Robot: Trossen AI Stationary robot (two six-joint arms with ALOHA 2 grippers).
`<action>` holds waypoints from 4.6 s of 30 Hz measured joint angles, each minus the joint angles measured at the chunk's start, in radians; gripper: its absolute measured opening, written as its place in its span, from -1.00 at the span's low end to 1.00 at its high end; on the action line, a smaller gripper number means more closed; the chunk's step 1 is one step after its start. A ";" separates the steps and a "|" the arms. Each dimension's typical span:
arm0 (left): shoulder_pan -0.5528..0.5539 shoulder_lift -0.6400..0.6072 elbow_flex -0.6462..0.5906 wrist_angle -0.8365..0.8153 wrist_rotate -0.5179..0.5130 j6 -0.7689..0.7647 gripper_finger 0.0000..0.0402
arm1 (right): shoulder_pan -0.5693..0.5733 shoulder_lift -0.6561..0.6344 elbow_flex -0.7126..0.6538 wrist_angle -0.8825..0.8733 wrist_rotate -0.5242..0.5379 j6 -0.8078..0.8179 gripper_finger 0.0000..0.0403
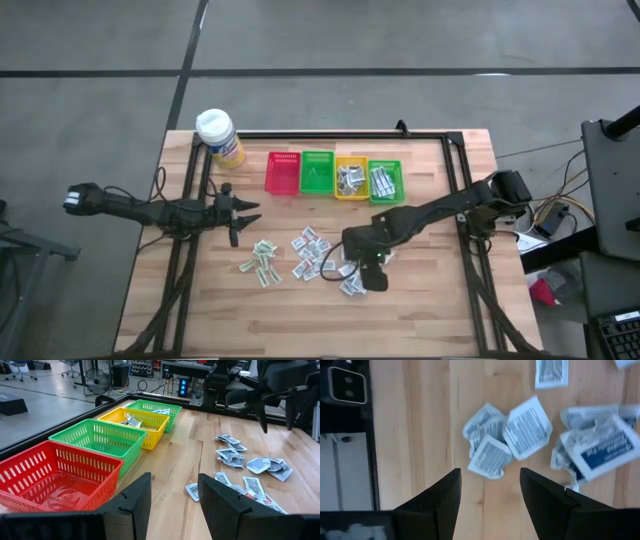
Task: Pick & Place First Aid Supplies
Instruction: Put the blue alcohol pad into the yellow bin
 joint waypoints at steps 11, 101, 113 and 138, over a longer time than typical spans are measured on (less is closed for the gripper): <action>0.000 0.000 0.000 0.000 0.000 -0.003 -0.21 | 0.000 0.003 -0.006 0.054 0.059 -0.284 0.00; 0.000 0.003 0.000 0.000 0.008 -0.059 -0.21 | 0.149 0.281 0.451 -0.226 0.478 0.623 0.00; 0.000 0.003 0.000 -0.001 0.008 0.059 -0.21 | 0.157 0.424 0.563 -0.320 0.433 0.768 0.00; 0.000 0.003 0.000 0.000 0.008 0.105 -0.21 | 0.122 0.729 0.965 -0.612 0.367 0.661 0.00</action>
